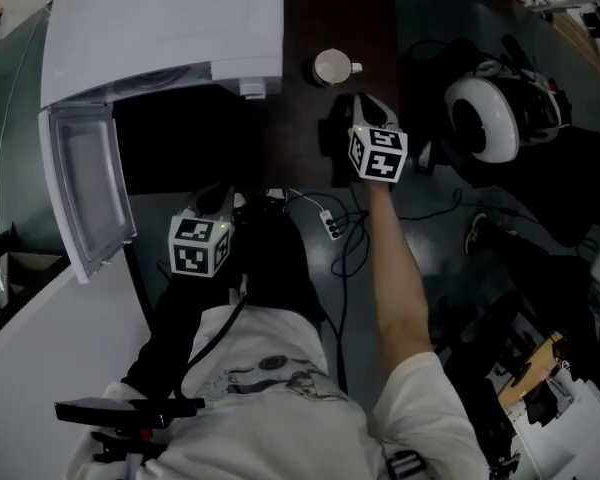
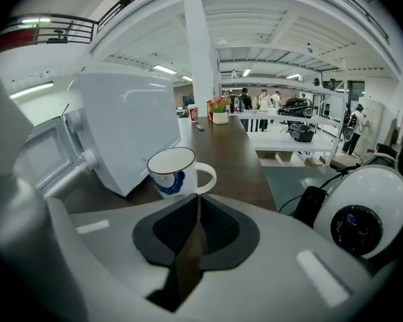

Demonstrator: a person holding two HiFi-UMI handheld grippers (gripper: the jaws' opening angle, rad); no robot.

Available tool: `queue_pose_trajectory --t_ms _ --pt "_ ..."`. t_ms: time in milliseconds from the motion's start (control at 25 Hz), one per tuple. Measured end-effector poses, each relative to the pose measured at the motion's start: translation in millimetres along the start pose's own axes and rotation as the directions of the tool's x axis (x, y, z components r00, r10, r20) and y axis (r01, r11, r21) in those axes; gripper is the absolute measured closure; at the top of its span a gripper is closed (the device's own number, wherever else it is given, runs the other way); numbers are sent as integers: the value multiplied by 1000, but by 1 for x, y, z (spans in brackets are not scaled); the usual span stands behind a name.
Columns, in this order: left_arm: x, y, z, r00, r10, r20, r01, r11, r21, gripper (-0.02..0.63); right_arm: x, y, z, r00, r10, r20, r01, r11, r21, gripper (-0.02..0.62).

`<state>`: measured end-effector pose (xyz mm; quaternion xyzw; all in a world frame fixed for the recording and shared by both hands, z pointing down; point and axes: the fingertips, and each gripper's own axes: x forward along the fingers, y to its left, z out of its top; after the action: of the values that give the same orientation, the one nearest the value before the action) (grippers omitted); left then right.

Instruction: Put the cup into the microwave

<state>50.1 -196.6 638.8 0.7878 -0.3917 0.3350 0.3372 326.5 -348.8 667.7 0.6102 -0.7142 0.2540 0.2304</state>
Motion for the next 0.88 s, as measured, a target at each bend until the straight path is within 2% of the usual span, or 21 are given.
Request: queue_pose_trajectory --t_ms 400,880 --pt "0 -1 -7 999 9 -40 -9 1000 -6 606 46 -21 17 1000 24 -19 -25 999 -34 514" --pt "-2 5 -12 998 23 -60 -24 1000 -13 606 60 -21 29 999 31 12 -30 998 -61 516"
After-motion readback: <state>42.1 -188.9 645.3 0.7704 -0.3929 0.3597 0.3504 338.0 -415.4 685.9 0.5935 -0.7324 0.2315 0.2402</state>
